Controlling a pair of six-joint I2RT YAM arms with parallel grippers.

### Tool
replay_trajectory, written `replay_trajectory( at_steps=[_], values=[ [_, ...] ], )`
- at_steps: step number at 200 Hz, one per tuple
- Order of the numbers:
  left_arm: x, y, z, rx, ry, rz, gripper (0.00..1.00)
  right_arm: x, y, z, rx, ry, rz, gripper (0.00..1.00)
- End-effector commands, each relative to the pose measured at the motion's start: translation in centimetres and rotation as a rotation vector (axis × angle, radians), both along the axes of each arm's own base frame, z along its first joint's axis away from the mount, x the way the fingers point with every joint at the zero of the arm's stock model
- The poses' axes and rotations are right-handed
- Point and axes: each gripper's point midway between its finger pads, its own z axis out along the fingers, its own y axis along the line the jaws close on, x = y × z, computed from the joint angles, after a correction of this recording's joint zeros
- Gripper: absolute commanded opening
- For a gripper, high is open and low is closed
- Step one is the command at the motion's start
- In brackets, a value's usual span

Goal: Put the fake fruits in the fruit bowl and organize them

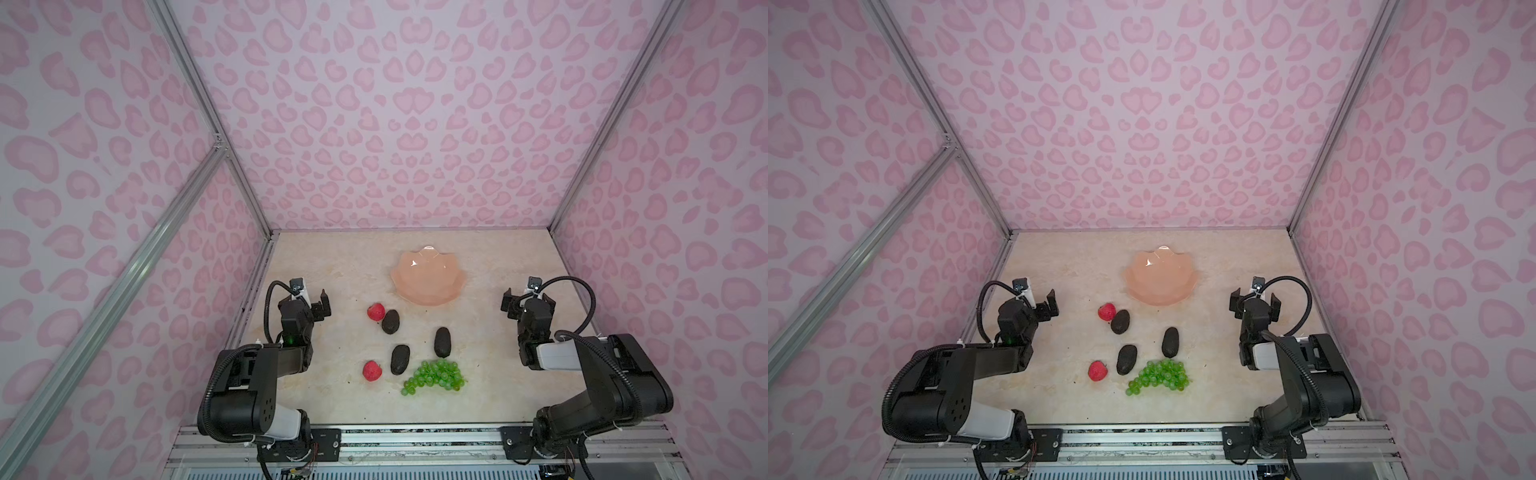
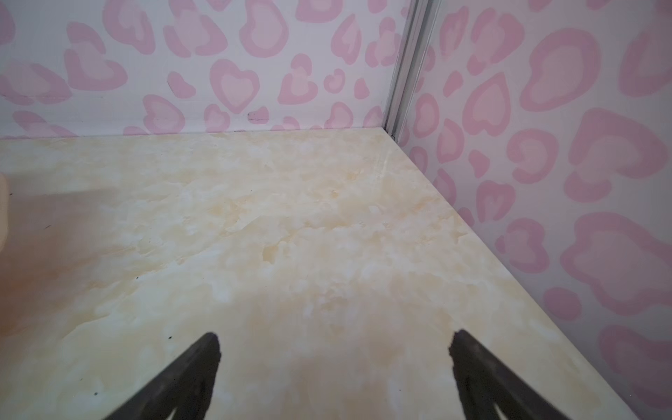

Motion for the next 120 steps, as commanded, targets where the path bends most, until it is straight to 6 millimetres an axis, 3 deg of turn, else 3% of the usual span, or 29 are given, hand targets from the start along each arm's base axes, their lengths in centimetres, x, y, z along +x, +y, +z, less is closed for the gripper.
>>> replay_trajectory(
  at_steps=[1, 120],
  values=[
    [0.37, -0.06, 0.99, 0.001, -0.04, -0.007, 0.98, 0.05, -0.04, 0.06, 0.003, -0.005, -0.004, 0.99],
    [0.42, -0.02, 0.95, -0.005, -0.038, -0.01, 0.98, 0.25, -0.12, -0.06, 0.021, 0.002, 0.011, 0.99]
  ],
)
